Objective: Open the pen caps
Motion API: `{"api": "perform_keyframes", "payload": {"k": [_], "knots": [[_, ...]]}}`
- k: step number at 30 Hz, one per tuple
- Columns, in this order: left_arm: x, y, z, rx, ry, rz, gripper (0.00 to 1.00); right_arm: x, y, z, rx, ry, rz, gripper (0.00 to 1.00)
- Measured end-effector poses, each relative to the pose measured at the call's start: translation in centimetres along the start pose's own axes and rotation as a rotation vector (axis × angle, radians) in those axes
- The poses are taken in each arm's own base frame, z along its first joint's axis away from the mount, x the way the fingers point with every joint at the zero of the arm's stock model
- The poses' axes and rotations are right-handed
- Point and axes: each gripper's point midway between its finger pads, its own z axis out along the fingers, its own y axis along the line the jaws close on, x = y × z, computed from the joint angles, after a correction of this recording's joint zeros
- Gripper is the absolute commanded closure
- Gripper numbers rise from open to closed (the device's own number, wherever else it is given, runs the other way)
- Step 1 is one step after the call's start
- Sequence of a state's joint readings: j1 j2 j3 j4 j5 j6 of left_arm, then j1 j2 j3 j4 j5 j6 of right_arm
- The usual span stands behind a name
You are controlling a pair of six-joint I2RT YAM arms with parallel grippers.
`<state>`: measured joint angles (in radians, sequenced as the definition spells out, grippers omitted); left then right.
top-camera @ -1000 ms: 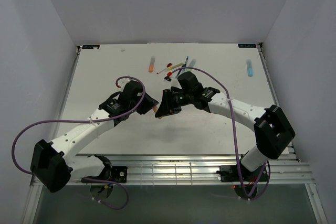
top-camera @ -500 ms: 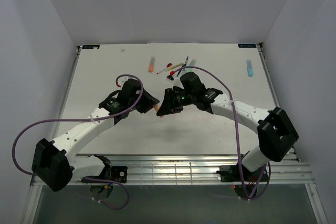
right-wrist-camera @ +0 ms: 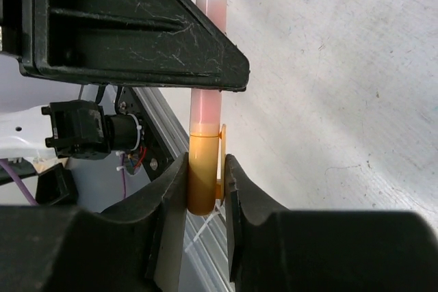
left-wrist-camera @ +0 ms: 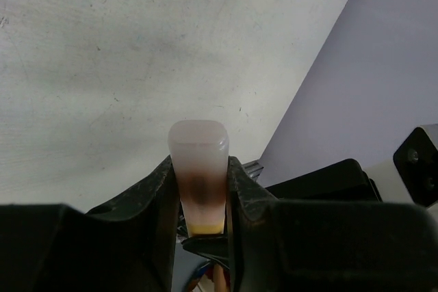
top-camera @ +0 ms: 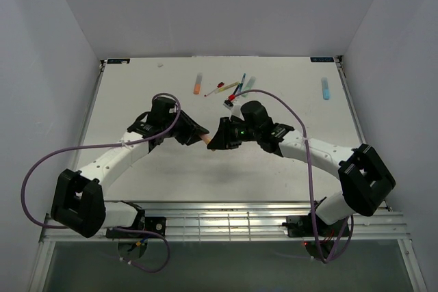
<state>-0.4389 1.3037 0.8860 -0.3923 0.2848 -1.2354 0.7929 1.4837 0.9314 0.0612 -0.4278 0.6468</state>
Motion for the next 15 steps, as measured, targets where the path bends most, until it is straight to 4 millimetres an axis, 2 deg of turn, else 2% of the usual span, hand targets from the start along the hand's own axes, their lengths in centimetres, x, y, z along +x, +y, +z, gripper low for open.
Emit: {"api": "perform_keyframes", "payload": {"k": [2, 3, 7, 9, 12, 15], "knots": [[-0.2, -0.2, 0.0, 0.018, 0.021, 0.017, 1.0, -0.2, 0.1, 0.0, -0.009, -0.01, -0.016, 0.92], [-0.9, -0.3, 0.1, 0.021, 0.0, 0.031, 1.0, 0.2, 0.3, -0.1, -0.03, 0.012, -0.022, 0.92], [-9.6, -0.6, -0.2, 0.032, -0.247, 0.032, 1.0, 6.6, 0.1, -1.2, -0.085, 0.226, 0.049, 0.92], [-12.0, -0.6, -0.9, 0.03, -0.321, 0.047, 1.0, 9.1, -0.4, -1.8, -0.08, 0.31, 0.088, 0.92], [-13.1, -1.3, -1.5, 0.042, -0.358, 0.099, 1.0, 10.5, -0.9, -2.4, -0.062, 0.348, 0.108, 0.92], [-13.3, -2.0, -1.6, 0.05, -0.348, 0.169, 1.0, 10.1, -1.0, -2.8, -0.05, 0.33, 0.106, 0.92]]}}
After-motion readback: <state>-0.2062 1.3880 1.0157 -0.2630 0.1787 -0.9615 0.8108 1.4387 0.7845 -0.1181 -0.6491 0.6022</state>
